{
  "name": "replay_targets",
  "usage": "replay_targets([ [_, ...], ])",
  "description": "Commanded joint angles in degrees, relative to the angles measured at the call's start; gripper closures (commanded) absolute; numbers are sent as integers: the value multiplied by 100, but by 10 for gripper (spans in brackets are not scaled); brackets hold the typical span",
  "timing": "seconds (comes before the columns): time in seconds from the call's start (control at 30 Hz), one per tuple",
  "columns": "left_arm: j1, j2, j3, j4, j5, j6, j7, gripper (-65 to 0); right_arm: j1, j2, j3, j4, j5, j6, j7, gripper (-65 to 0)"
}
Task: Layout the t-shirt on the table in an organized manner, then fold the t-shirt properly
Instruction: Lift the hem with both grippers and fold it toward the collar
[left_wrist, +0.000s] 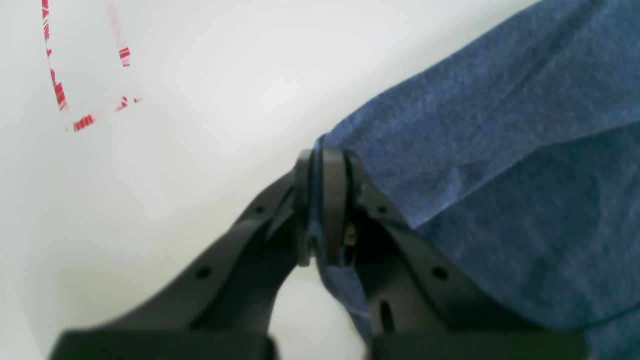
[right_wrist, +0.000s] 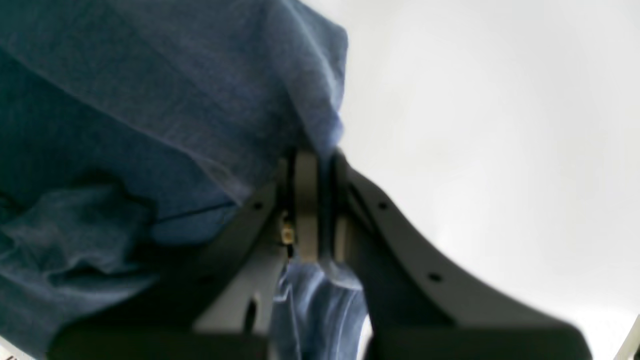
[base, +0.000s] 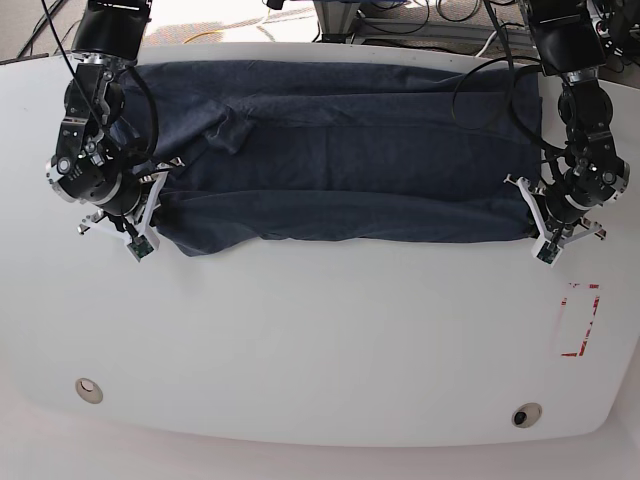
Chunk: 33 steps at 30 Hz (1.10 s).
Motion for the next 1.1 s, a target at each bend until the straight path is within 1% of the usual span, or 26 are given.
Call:
replay_targets([
  [0.0, 51, -204, -28, 289, -23, 21, 137, 0, 43, 84, 39, 246, 17, -10, -3, 0],
  [0.23, 385, -239, -64, 614, -23, 21, 313, 0, -309, 84, 39, 457, 8, -10, -39, 0],
  [0.4, 579, -248, -407, 764, -14, 21, 471, 0, -555, 84, 65, 475, 8, -10, -39, 0],
  [0.53, 684, -248, -591, 755, 4, 21, 471, 0, -775, 84, 390, 563, 44, -10, -39, 0],
  [0.63, 825, -283, -679, 755, 4, 21, 471, 0, -898, 84, 461, 607, 44, -10, -47, 0],
  [0.77, 957, -450, -688, 755, -5, 21, 480, 0, -960, 93, 478, 633, 44, -10, -47, 0],
  [1.0, 1212, -459, -688, 755, -5, 21, 480, -1, -1170, 93, 478, 642, 35, -10, -47, 0],
  [1.07, 1264, -485, -688, 755, -5, 21, 480, -24, -1197, 93, 478, 642, 26, -10, -47, 0],
])
